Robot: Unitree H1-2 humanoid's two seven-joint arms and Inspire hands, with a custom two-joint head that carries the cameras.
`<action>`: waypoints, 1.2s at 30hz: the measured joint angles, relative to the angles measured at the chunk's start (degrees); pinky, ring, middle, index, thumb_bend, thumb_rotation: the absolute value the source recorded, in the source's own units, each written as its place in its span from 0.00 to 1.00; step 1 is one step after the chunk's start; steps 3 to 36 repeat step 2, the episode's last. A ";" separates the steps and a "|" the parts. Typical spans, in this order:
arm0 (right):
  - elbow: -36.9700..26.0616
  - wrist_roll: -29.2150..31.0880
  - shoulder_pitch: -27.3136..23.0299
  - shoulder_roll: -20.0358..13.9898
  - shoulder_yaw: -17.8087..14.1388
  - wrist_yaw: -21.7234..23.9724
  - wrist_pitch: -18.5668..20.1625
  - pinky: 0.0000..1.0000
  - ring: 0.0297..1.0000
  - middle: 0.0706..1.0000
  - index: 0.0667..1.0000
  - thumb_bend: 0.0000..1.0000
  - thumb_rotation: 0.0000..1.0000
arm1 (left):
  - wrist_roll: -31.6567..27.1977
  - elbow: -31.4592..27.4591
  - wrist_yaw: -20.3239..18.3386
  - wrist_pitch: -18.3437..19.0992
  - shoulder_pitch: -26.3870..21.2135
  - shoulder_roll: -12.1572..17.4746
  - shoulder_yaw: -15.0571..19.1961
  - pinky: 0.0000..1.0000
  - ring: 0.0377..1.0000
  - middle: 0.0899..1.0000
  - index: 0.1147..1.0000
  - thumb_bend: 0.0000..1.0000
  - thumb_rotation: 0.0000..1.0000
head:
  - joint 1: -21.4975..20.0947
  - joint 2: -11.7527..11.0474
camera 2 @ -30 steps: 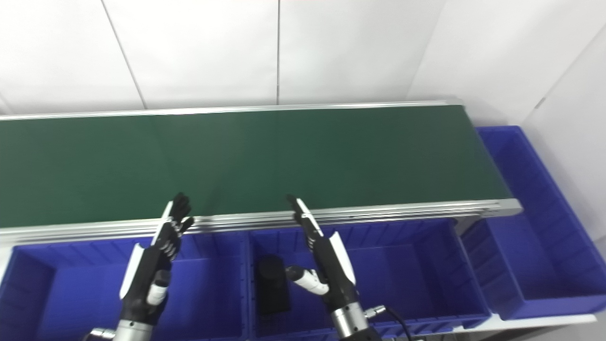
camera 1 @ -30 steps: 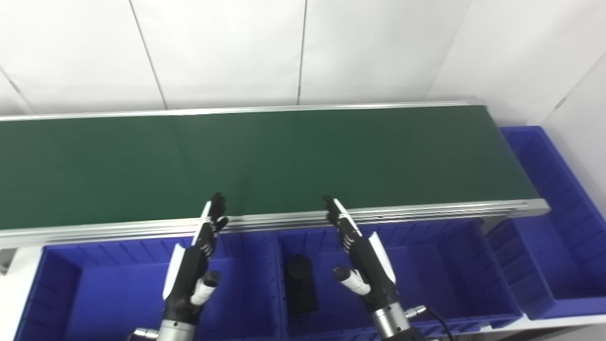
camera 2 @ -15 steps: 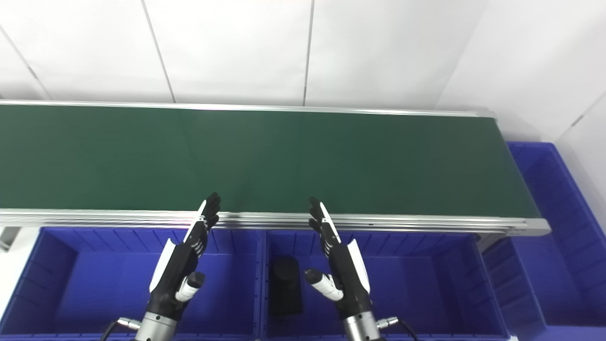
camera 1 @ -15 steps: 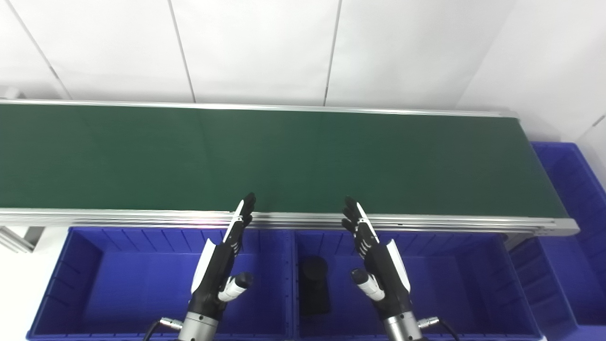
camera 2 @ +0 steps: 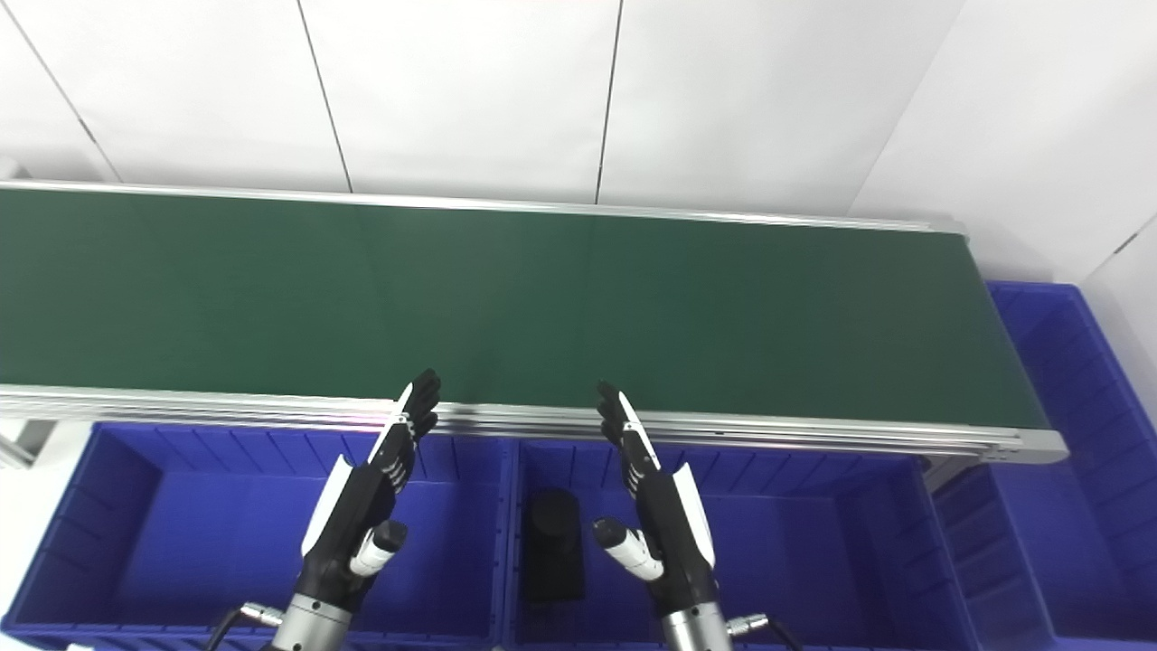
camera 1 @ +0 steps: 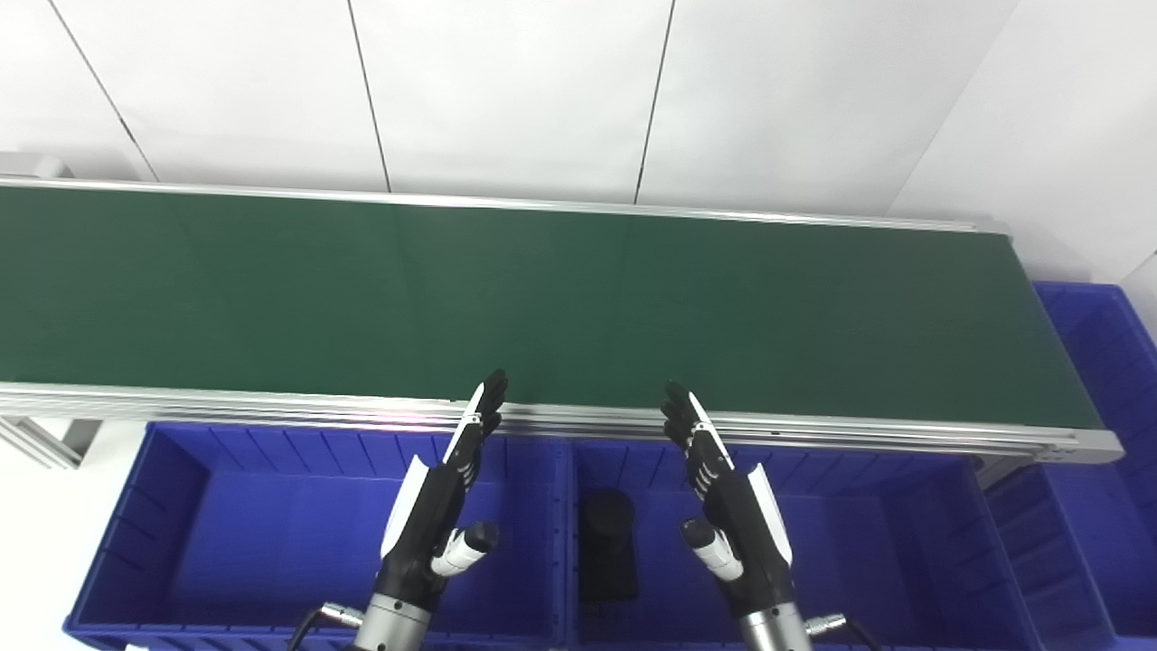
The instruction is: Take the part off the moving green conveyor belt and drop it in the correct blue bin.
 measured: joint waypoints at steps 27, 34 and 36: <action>0.12 -0.01 0.08 0.22 0.06 -0.21 -0.02 0.96 0.97 0.98 0.97 1.00 0.94 | -0.05 0.00 -0.17 0.00 0.01 0.12 0.01 1.00 1.00 1.00 1.00 0.95 0.98 | -0.18 0.00; 0.12 -0.01 0.08 0.22 0.06 -0.21 -0.02 0.96 0.97 0.98 0.97 1.00 0.94 | -0.05 0.00 -0.17 0.00 0.01 0.12 0.01 1.00 1.00 1.00 1.00 0.95 0.98 | -0.18 0.00; 0.12 -0.01 0.08 0.22 0.06 -0.21 -0.02 0.96 0.97 0.98 0.97 1.00 0.94 | -0.05 0.00 -0.17 0.00 0.01 0.12 0.01 1.00 1.00 1.00 1.00 0.95 0.98 | -0.18 0.00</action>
